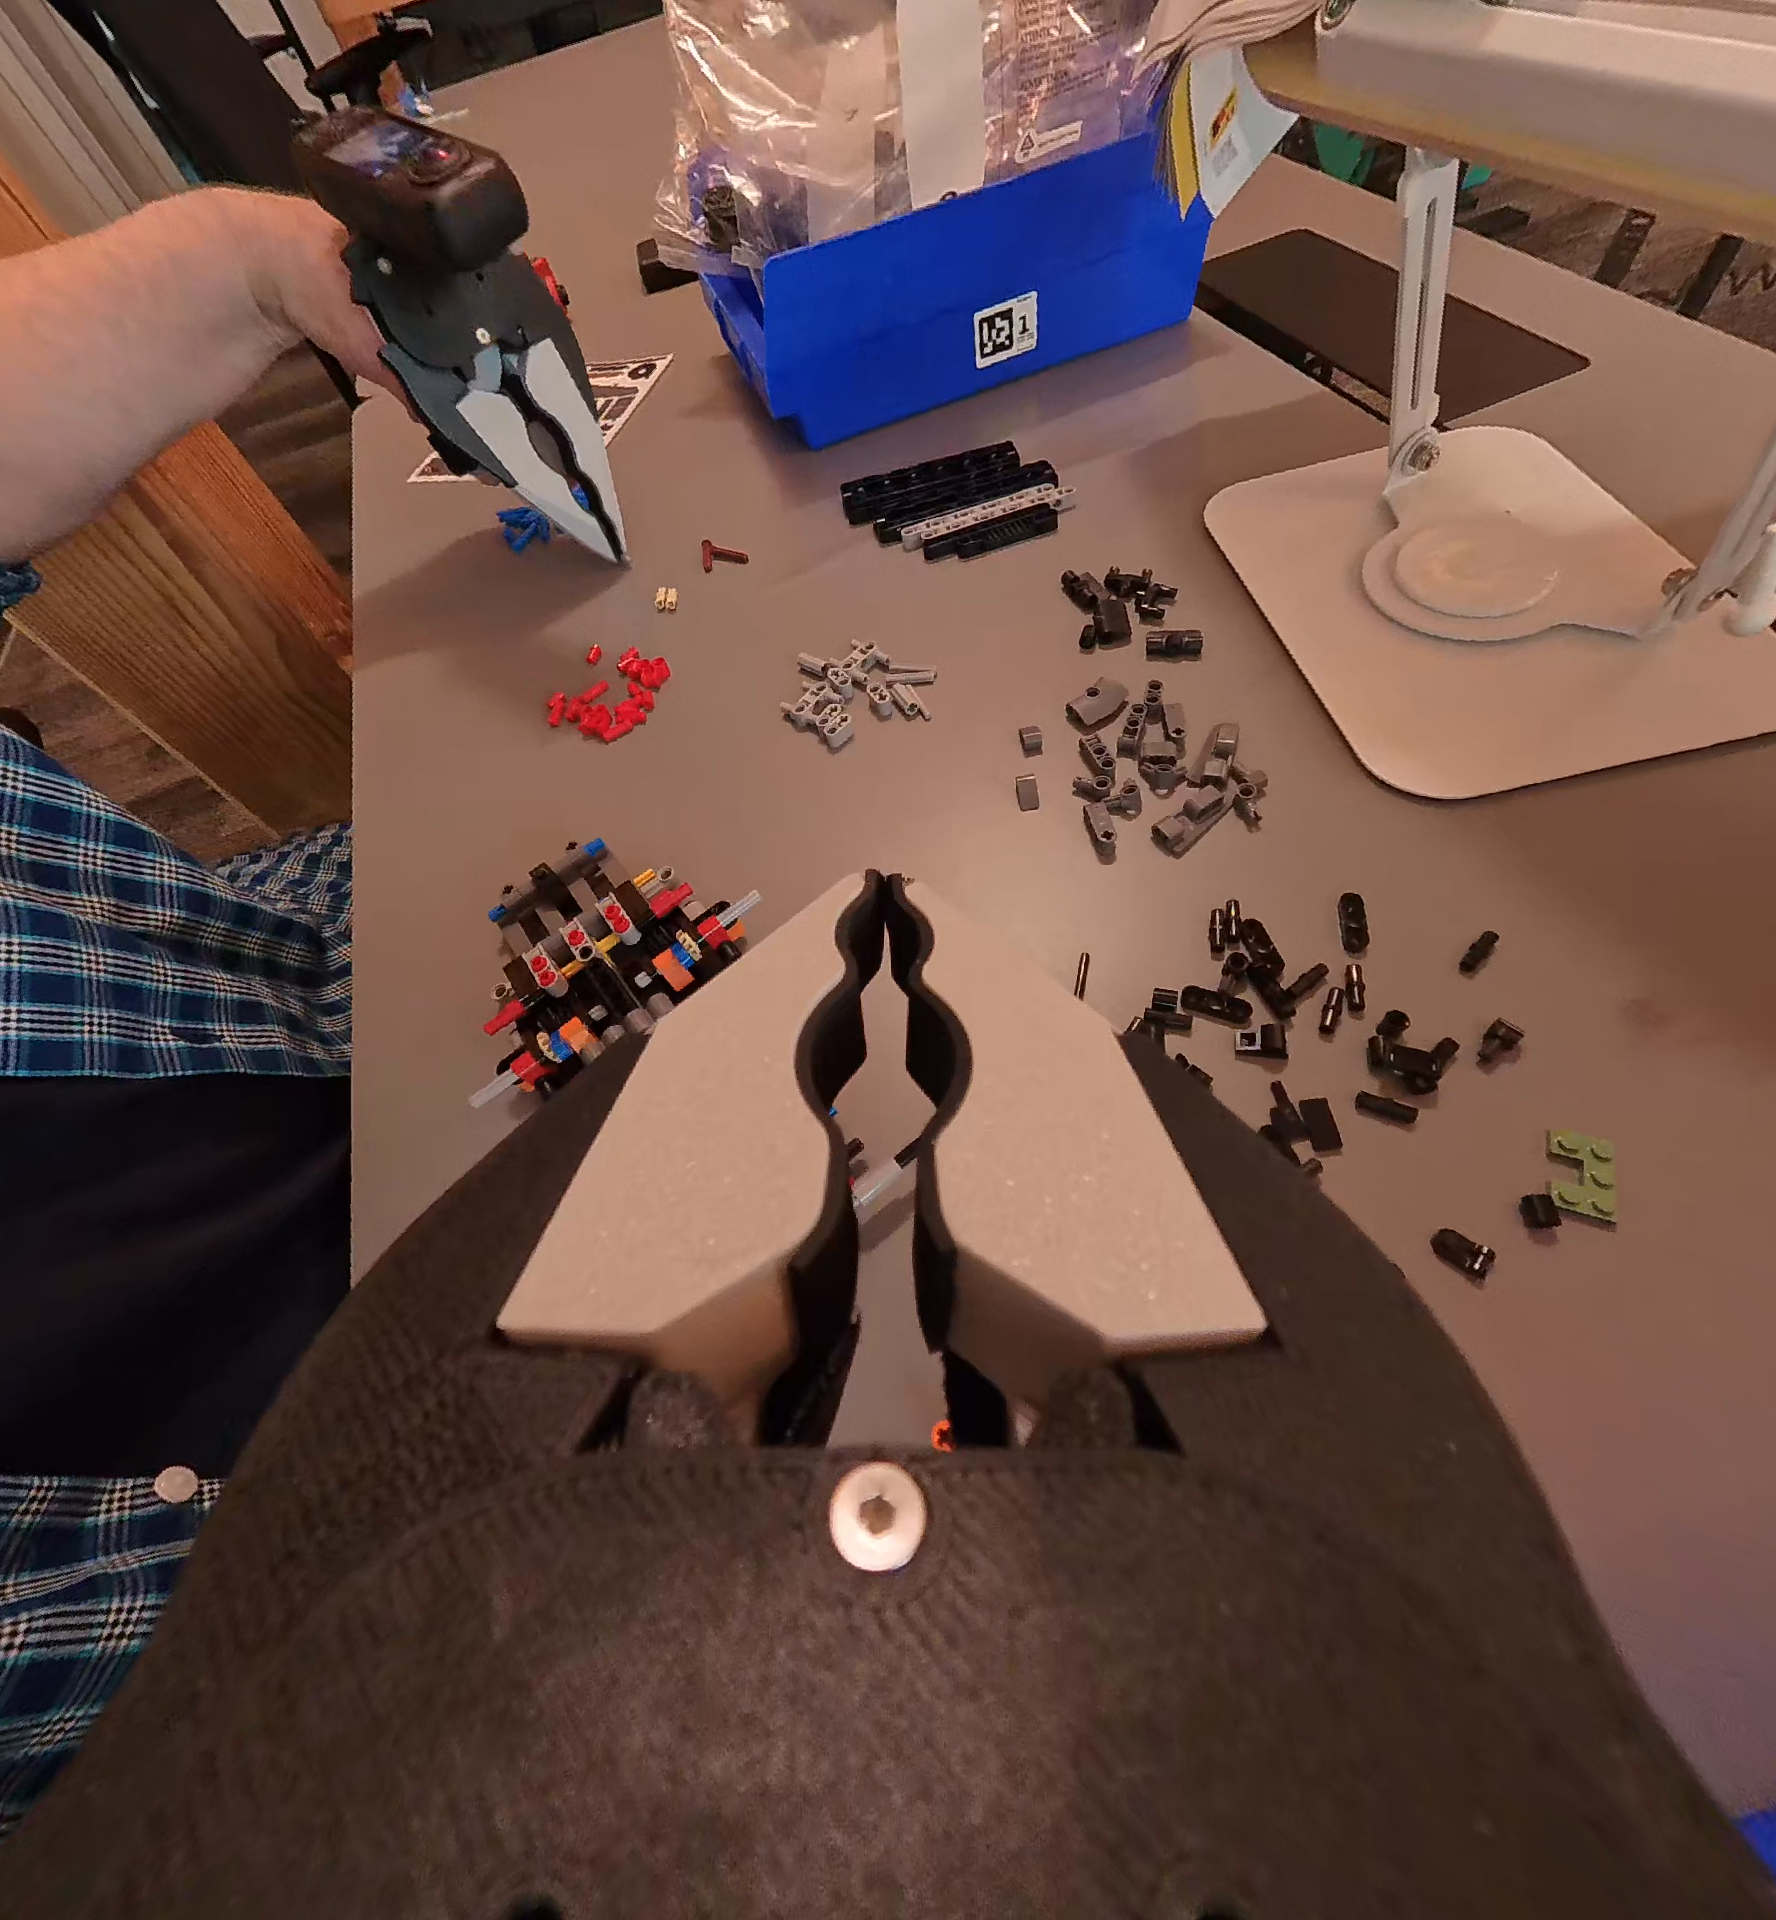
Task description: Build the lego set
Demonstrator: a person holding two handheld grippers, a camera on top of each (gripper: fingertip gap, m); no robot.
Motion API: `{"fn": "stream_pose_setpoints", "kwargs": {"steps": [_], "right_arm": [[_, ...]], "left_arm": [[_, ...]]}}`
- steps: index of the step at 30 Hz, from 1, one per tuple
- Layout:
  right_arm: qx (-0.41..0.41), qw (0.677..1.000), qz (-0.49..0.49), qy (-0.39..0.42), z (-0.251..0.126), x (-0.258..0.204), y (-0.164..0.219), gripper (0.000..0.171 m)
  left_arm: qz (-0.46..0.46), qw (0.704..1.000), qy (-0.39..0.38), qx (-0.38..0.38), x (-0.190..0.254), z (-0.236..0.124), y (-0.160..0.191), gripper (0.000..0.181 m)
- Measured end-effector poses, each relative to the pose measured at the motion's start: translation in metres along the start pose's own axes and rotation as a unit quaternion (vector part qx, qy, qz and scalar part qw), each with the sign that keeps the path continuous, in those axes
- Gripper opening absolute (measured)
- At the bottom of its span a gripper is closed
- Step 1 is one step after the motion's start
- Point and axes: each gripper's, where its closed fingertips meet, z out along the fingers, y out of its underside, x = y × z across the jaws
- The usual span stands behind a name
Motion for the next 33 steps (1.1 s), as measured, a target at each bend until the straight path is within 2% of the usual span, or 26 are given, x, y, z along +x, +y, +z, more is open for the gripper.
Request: {"fn": "stream_pose_setpoints", "kwargs": {"steps": [4, 10, 16, 20, 26, 33], "right_arm": [[0.002, 1.0, 0.001, 0.001, -0.002, 0.001, 0.0, 0.0], [0.003, 1.0, -0.001, 0.001, -0.002, 0.0, -0.001, 0.0], [0.01, 1.0, -0.001, 0.006, -0.009, 0.001, -0.002, 0.0], [0.014, 1.0, 0.003, 0.006, -0.012, 0.003, 0.0, 0.0], [0.018, 1.0, 0.005, 0.003, -0.013, 0.005, 0.002, 0.0], [0.02, 1.0, 0.006, 0.003, -0.014, 0.006, 0.002, 0.0]], "left_arm": [[0.021, 0.999, -0.002, 0.033, 0.001, -0.011, -0.031, 0.0], [0.096, 0.992, 0.002, 0.078, 0.001, -0.019, -0.11, 0.0], [0.158, 0.985, 0.025, 0.063, 0.009, 0.01, -0.16, 0.0], [0.172, 0.983, 0.025, 0.06, 0.01, 0.027, -0.176, 0.001], [0.16, 0.985, 0.009, 0.063, -0.007, 0.033, -0.19, 0.0], [0.128, 0.991, 0.011, 0.047, -0.019, 0.048, -0.191, 0.001]]}}
